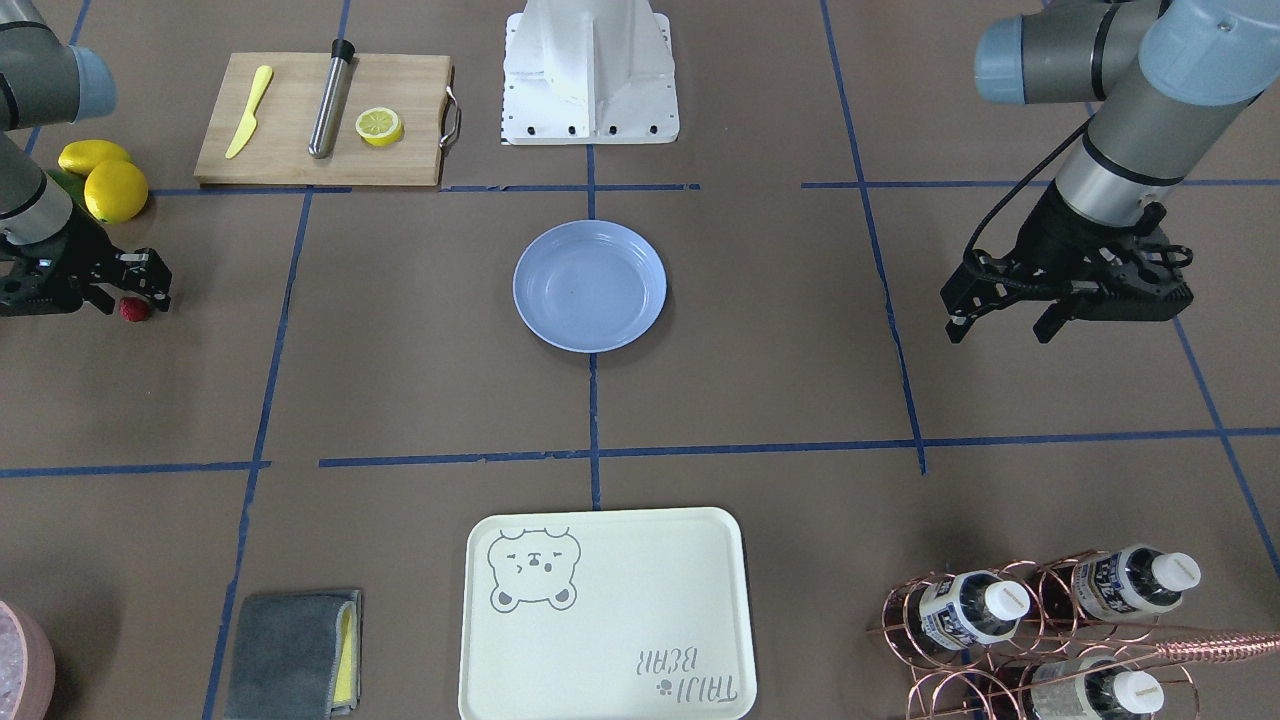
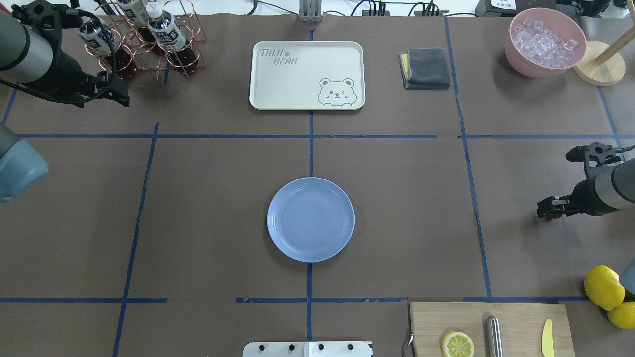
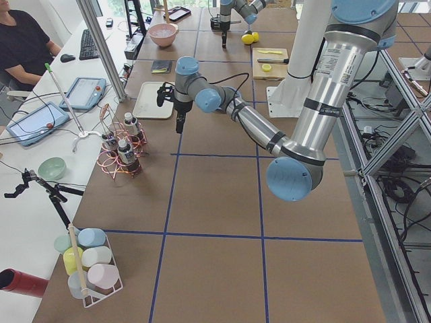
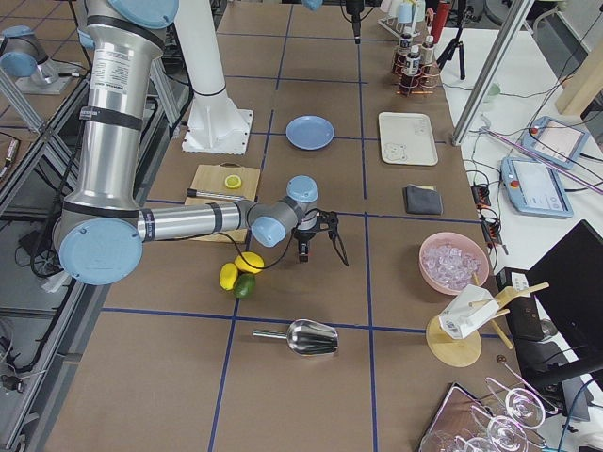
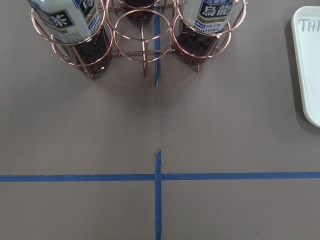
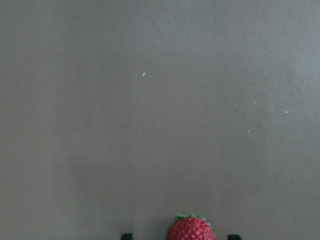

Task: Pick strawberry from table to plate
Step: 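Lower the right gripper onto the red strawberry and close on it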

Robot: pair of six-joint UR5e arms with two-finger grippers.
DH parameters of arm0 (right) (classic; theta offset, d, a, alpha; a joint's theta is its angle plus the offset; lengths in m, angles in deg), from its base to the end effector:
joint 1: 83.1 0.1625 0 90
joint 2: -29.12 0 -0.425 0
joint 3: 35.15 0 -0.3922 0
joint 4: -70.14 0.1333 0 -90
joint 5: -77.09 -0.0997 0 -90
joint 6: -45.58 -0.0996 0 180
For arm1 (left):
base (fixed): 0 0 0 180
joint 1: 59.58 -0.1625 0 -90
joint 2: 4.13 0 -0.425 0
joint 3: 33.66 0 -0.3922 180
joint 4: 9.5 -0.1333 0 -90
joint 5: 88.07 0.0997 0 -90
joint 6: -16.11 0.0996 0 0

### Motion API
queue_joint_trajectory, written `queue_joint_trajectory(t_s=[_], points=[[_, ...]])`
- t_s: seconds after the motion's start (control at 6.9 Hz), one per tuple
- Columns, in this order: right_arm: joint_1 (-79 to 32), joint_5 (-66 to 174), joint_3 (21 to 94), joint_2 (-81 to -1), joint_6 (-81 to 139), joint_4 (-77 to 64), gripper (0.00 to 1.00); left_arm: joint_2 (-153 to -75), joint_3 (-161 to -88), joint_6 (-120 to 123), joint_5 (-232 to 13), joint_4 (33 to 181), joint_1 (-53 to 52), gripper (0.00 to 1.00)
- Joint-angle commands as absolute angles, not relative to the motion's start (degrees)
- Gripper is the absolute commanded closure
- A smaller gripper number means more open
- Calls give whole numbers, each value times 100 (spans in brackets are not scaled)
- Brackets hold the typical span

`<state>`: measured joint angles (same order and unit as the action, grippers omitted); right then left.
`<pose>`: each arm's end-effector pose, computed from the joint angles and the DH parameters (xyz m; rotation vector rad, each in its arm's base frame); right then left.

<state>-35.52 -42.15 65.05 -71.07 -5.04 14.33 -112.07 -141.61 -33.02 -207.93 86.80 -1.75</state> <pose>-0.2399 -0.3881 0.5966 0.0425 -0.7634 -0.0162 0.2382 -0.5360 0.3340 0.2216 0.8447 -0.0852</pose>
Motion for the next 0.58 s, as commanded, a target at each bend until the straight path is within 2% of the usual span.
queue_joint_trajectory(t_s=[0.0, 0.43], points=[[-3564, -4235, 6505, -7099, -495, 1433, 46, -11206, -14158, -3302, -20796, 8683, -174, 0], [-3555, -4227, 6496, -7081, -469, 1433, 46, -11215, -14167, -3302, -20796, 8683, -174, 0]])
